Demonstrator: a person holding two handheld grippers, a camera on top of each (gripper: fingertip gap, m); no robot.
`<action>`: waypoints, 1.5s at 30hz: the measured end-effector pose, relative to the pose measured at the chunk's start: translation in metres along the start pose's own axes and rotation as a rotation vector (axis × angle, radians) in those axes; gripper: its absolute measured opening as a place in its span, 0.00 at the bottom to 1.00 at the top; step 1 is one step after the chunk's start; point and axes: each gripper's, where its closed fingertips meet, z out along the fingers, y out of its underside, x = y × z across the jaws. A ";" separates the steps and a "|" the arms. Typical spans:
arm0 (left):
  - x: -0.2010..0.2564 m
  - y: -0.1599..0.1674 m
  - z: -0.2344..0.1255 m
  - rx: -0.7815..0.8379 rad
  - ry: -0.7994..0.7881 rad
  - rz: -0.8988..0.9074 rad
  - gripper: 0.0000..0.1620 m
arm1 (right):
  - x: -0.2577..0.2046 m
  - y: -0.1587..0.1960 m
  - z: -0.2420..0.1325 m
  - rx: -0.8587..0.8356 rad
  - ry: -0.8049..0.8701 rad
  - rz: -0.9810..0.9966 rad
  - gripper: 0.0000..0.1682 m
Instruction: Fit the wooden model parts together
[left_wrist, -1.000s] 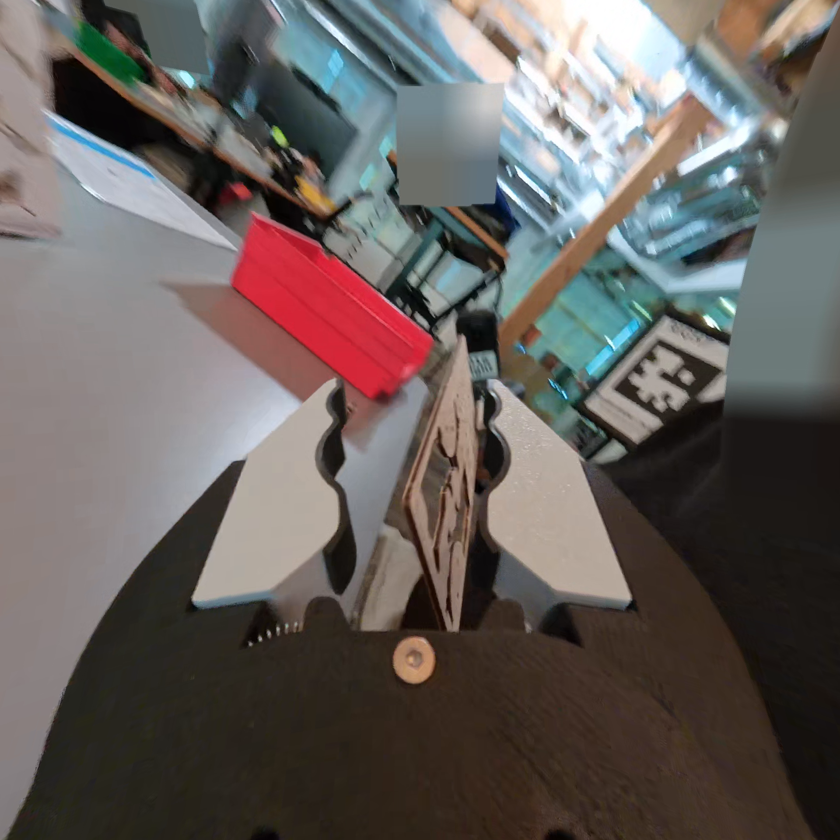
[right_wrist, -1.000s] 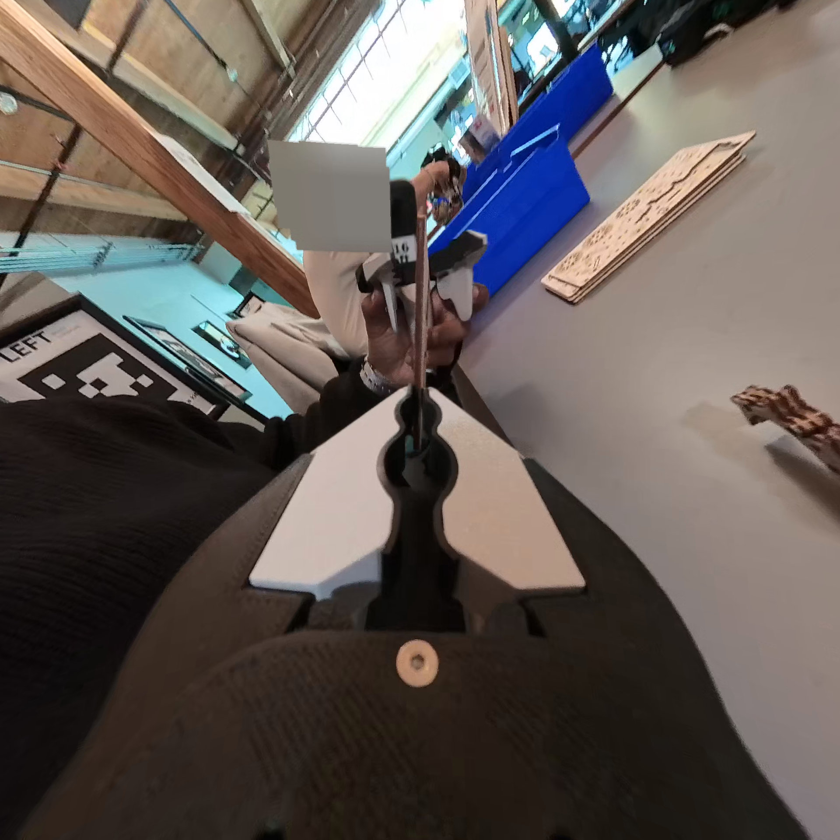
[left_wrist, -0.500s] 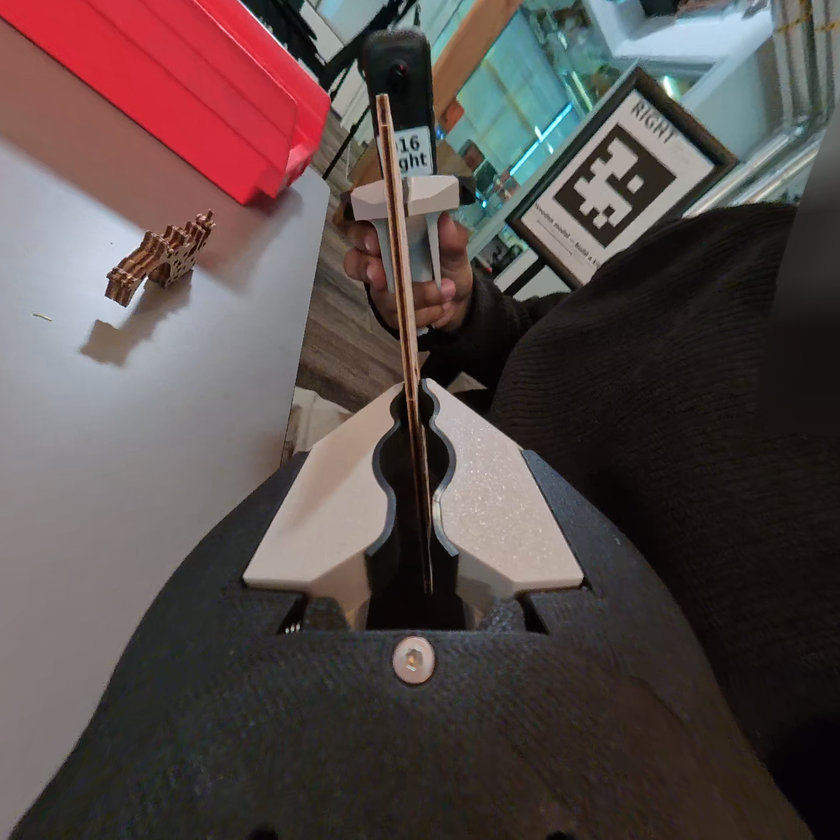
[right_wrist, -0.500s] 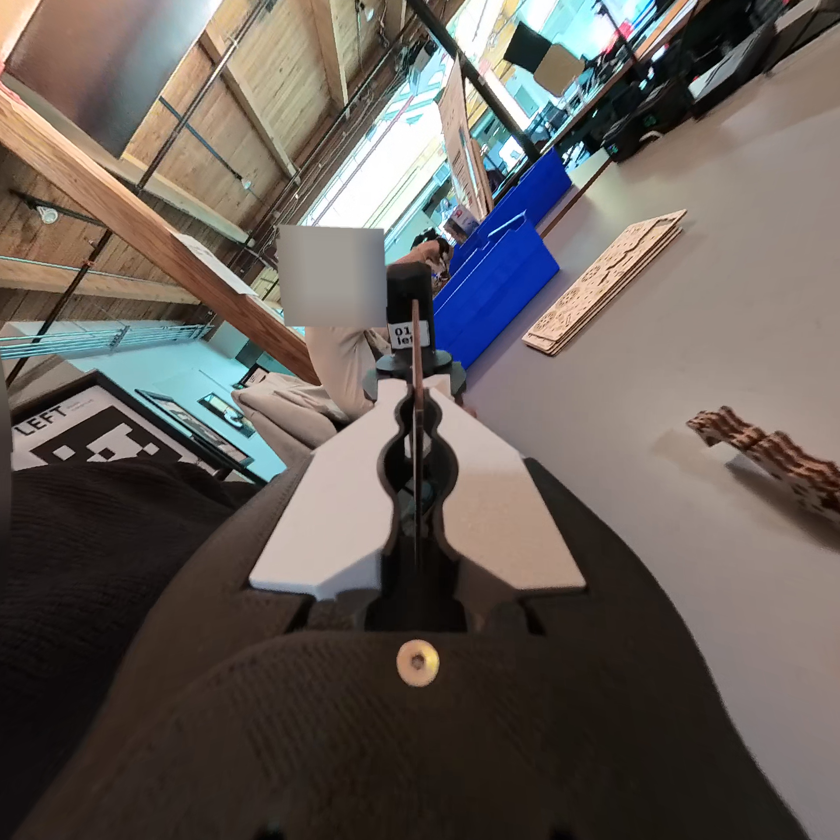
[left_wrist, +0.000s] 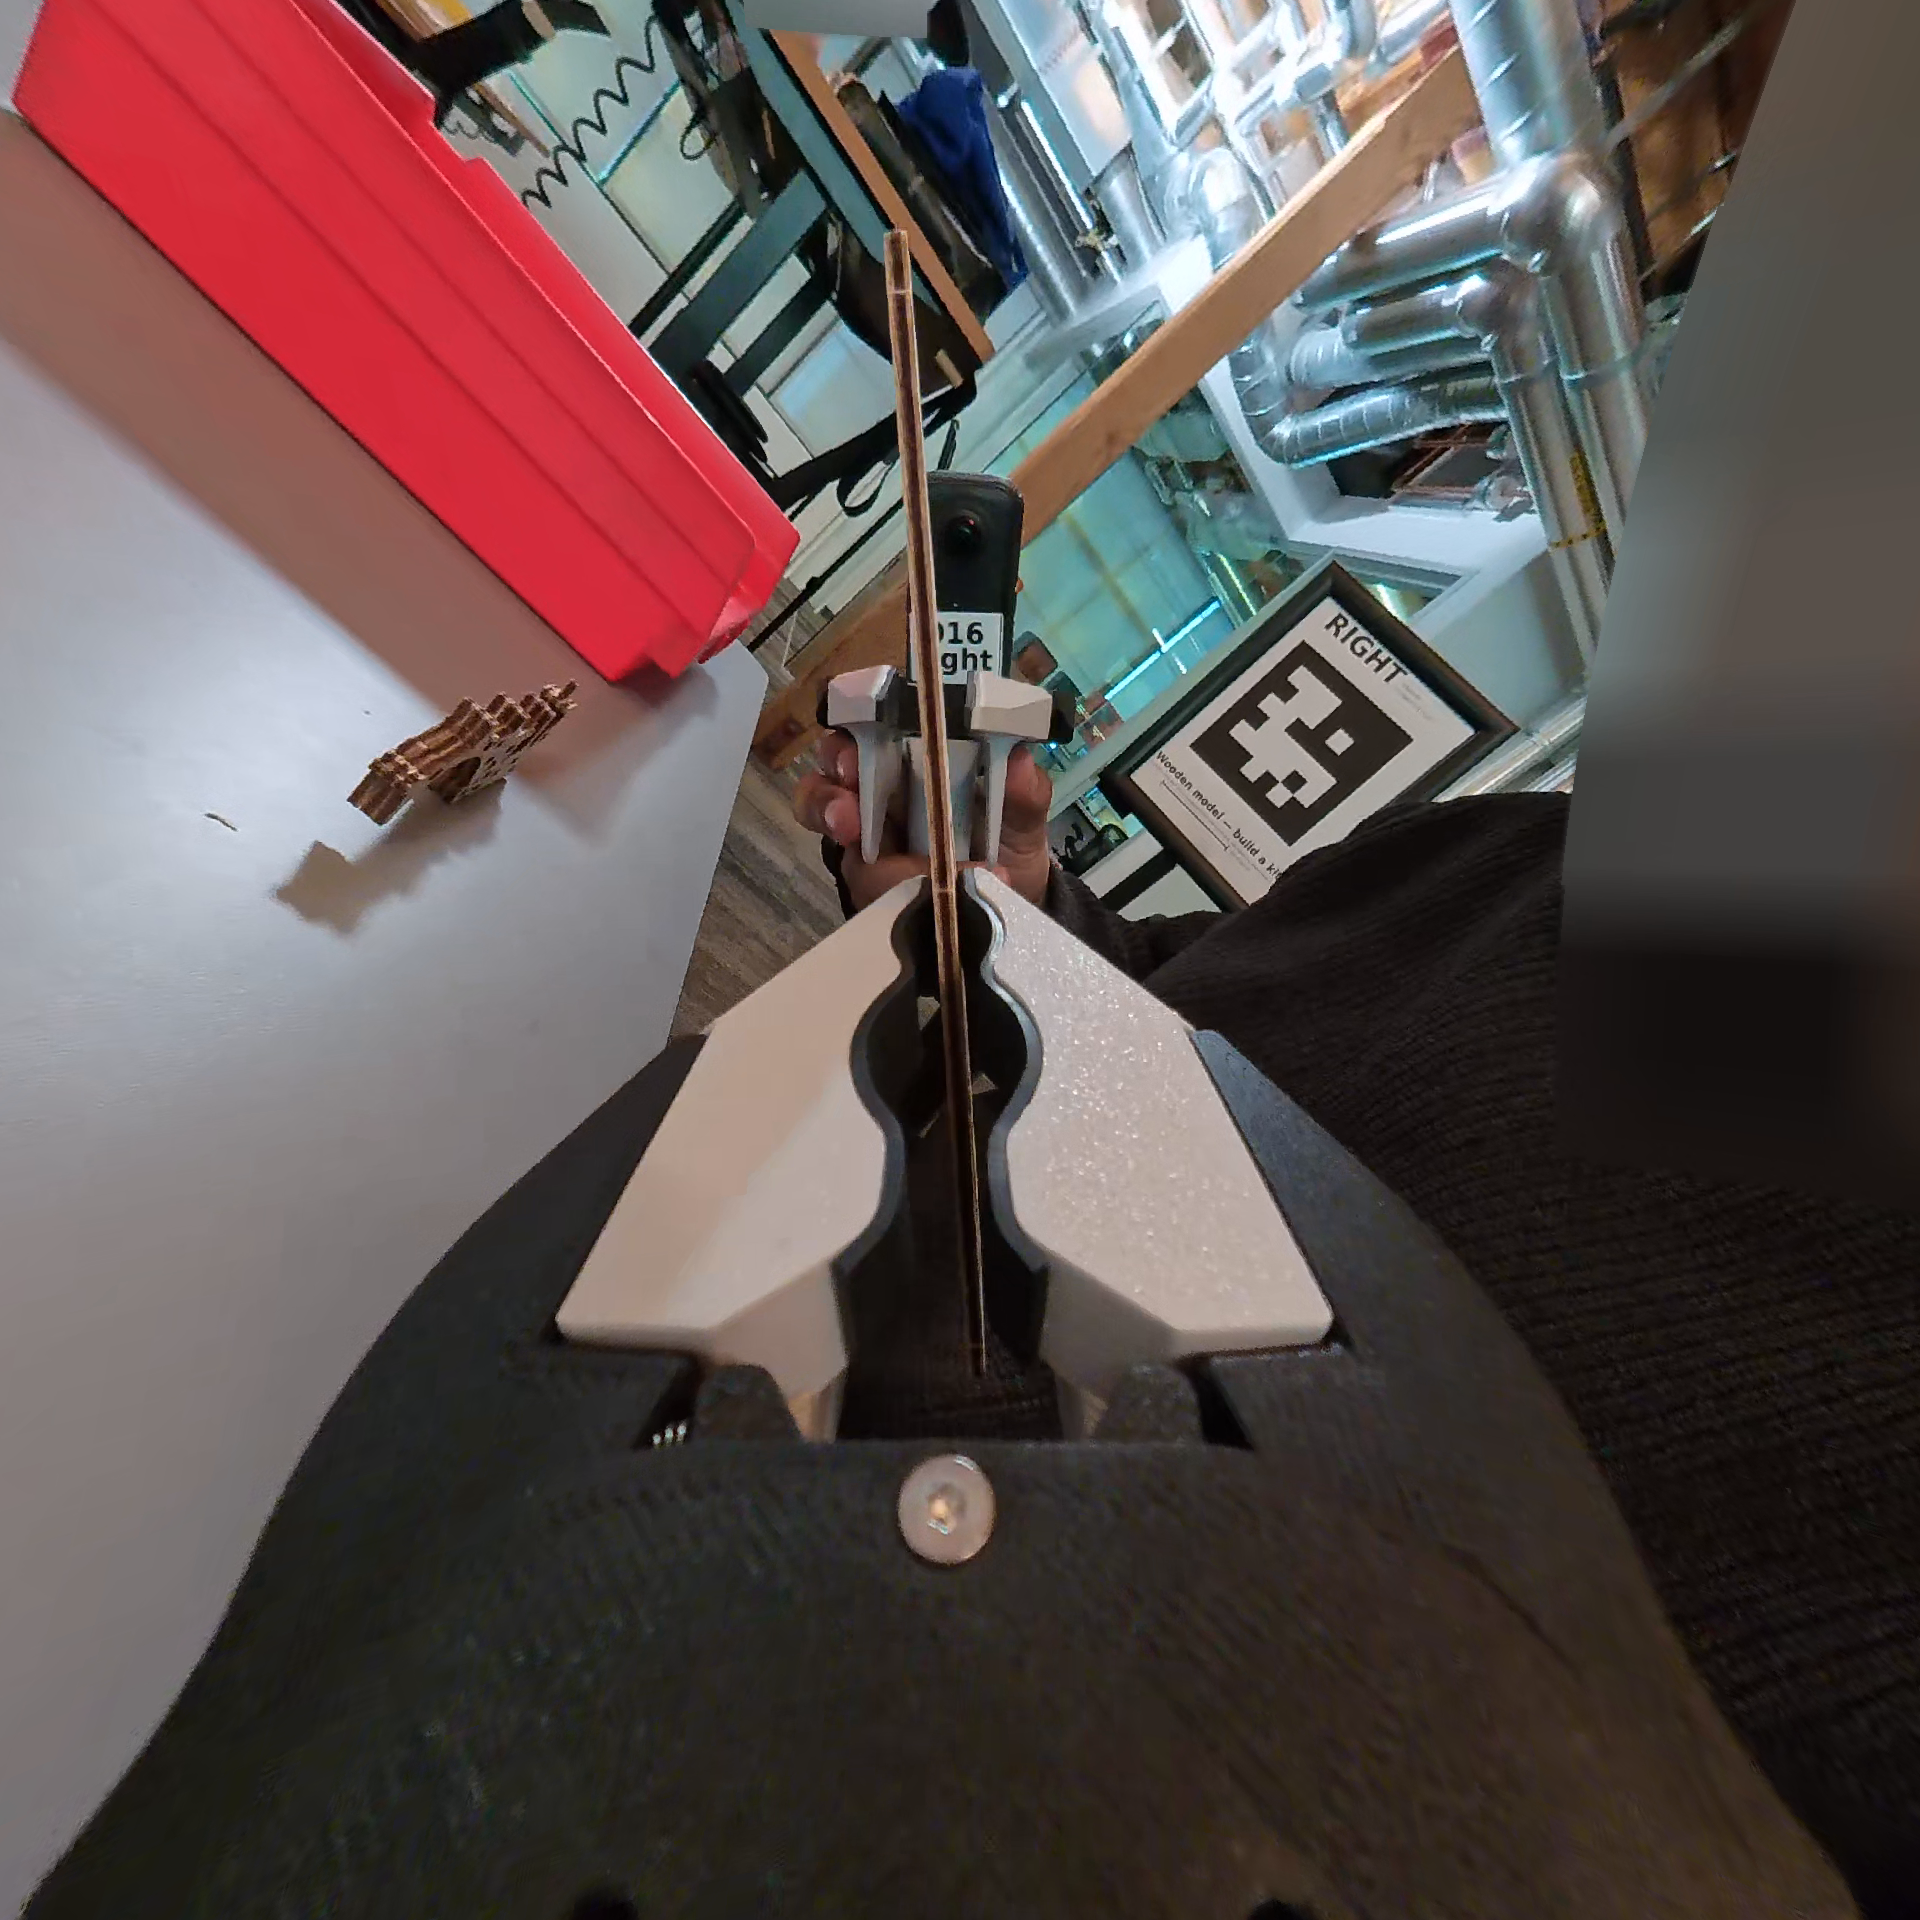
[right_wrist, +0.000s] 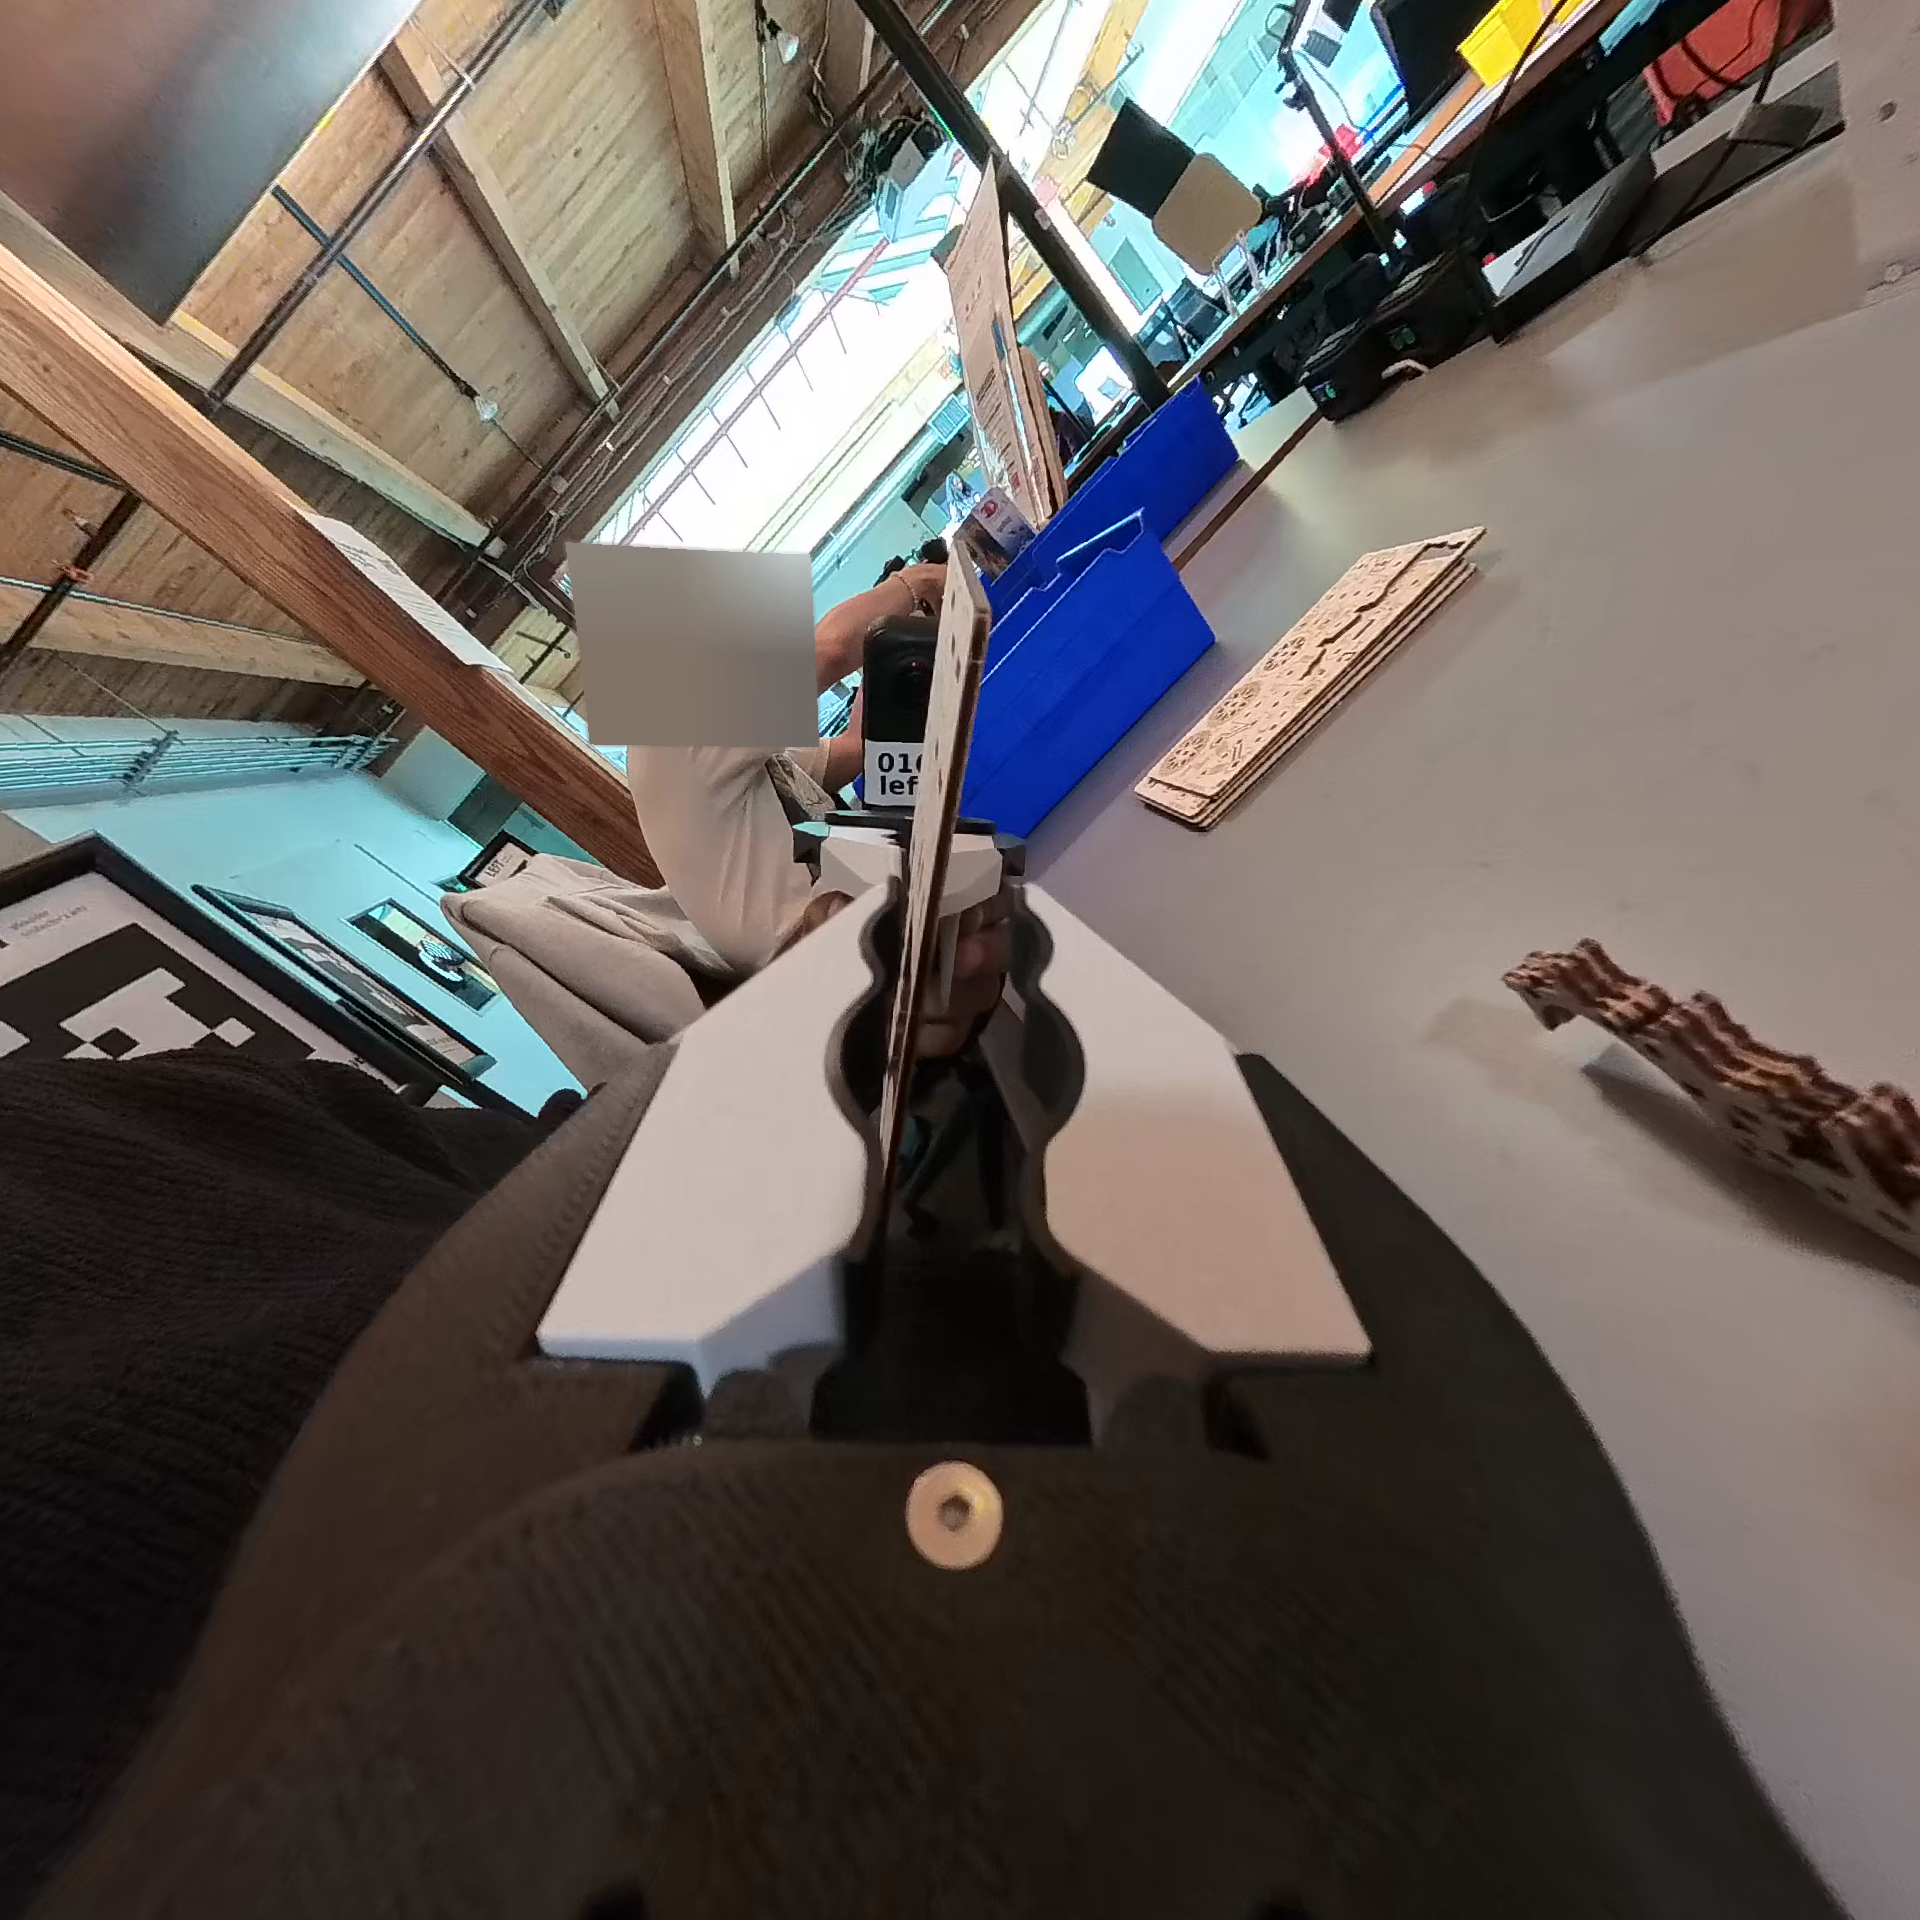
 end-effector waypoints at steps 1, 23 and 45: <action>0.000 0.000 0.000 0.001 -0.001 0.001 0.01 | 0.000 0.000 0.000 -0.001 0.002 -0.003 0.11; 0.000 0.006 0.007 -0.014 -0.008 -0.004 0.01 | -0.006 0.017 0.010 -0.067 -0.013 -0.044 0.02; 0.082 -0.009 0.025 0.297 -0.069 0.127 0.55 | -0.069 0.024 0.029 -0.126 0.635 -1.723 0.01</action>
